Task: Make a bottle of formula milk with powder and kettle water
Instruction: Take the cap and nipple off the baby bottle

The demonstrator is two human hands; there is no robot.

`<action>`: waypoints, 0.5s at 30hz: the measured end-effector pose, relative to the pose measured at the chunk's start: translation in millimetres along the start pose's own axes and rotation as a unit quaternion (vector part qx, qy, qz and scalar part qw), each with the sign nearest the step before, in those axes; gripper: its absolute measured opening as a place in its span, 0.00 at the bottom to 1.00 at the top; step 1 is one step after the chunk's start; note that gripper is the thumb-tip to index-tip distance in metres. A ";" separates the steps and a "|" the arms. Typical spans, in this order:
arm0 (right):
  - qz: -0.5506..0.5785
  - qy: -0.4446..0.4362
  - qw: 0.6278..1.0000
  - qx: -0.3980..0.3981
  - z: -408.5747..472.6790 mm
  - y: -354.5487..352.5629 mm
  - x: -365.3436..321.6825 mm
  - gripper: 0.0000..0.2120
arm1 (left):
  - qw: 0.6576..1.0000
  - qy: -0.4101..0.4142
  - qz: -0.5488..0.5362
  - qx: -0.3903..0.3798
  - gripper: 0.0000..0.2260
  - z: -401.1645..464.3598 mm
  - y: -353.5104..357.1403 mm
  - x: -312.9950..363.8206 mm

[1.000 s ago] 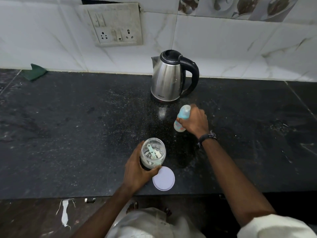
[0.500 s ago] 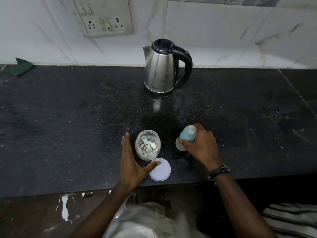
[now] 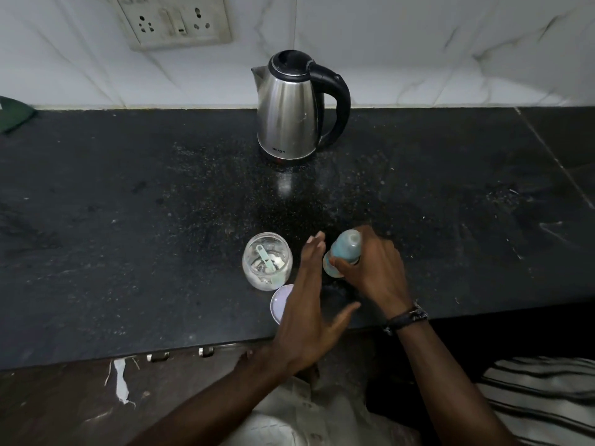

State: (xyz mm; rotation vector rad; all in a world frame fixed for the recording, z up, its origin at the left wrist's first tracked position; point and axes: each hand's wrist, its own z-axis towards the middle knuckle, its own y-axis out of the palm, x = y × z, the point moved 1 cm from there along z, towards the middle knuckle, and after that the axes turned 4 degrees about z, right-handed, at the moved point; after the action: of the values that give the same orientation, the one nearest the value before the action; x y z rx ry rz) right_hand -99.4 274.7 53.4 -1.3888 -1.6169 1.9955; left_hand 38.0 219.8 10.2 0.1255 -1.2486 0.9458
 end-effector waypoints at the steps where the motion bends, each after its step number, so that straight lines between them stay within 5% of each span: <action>1: 0.002 0.000 1.000 -0.001 0.2 -0.1 -0.1 0.26 | 0.999 -0.041 -0.016 -0.001 0.43 2.9 8.9 -0.3; 4: 0.008 -0.003 1.000 0.003 -0.1 -0.7 -0.4 0.26 | 0.989 -0.140 -0.044 -0.019 0.44 14.9 28.3 -7.2; 8: 0.006 -0.003 1.000 -0.002 0.5 -1.2 -0.8 0.26 | 0.984 -0.169 -0.023 -0.043 0.42 34.4 41.2 -26.0; 12: -0.016 -0.003 1.000 0.000 1.5 -1.6 -2.9 0.24 | 0.985 -0.163 -0.053 -0.028 0.23 42.5 45.7 -40.6; 15: -0.061 -0.017 0.998 -0.009 2.7 -3.4 -2.0 0.25 | 0.985 -0.164 -0.052 -0.012 0.18 44.2 43.1 -48.9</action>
State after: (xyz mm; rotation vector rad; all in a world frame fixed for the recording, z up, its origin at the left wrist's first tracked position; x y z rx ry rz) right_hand -101.7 272.9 57.2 -1.2369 -1.6937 1.9508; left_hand -24.0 196.0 -32.2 0.3349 -1.5403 0.8400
